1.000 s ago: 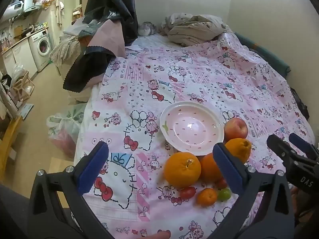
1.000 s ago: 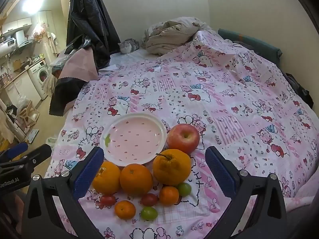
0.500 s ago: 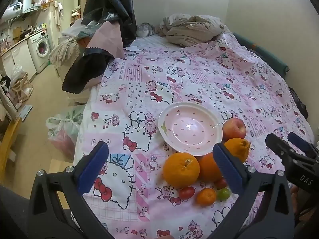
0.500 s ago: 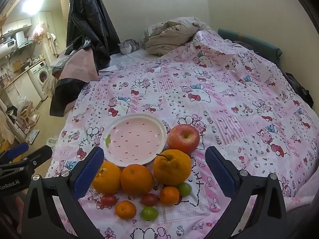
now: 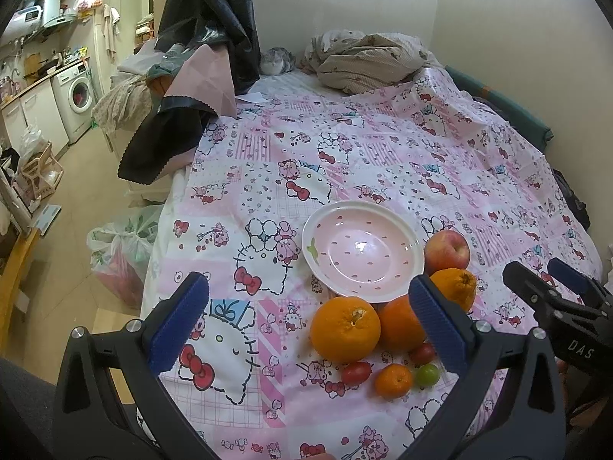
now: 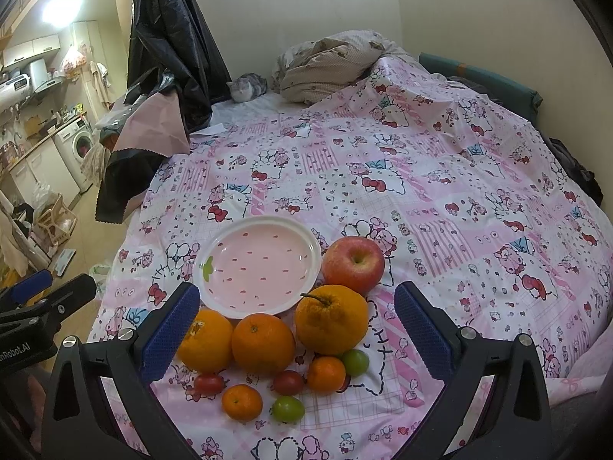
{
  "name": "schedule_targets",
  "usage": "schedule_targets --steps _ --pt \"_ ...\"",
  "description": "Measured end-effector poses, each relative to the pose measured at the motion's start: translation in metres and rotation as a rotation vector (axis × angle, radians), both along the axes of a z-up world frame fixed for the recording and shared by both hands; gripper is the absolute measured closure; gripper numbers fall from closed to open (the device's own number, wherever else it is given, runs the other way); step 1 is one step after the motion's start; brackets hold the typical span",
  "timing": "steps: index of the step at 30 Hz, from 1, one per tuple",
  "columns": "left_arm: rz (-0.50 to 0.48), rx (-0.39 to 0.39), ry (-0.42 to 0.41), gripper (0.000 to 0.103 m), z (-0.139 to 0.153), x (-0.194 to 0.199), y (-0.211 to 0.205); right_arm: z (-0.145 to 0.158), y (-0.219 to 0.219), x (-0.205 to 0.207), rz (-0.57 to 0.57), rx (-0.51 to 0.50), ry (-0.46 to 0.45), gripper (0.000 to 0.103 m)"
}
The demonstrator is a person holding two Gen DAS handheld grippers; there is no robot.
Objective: Organize fruits
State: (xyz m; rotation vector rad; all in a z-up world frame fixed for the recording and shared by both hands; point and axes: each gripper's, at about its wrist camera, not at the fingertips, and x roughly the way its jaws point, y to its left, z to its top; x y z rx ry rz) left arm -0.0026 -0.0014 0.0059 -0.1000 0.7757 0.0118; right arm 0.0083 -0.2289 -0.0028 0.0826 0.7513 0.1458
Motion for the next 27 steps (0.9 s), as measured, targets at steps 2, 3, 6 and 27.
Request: schedule_targets --steps 2,3,6,27 --pt "-0.002 -0.001 0.000 0.000 0.0006 0.0000 0.0001 0.0001 -0.0002 0.0000 0.002 -0.001 0.001 0.000" --pt "-0.003 0.000 -0.001 0.000 0.0014 -0.0001 0.0002 -0.0006 0.0004 -0.0001 0.002 -0.001 0.001 0.000" --pt "-0.003 0.000 0.000 0.000 0.0014 0.0002 0.0001 -0.0012 0.0009 -0.0002 0.001 0.001 0.001 0.000" --pt "-0.002 -0.001 -0.001 0.000 0.0013 -0.0005 -0.0010 -0.0024 0.0036 -0.0009 0.005 0.008 0.002 0.000"
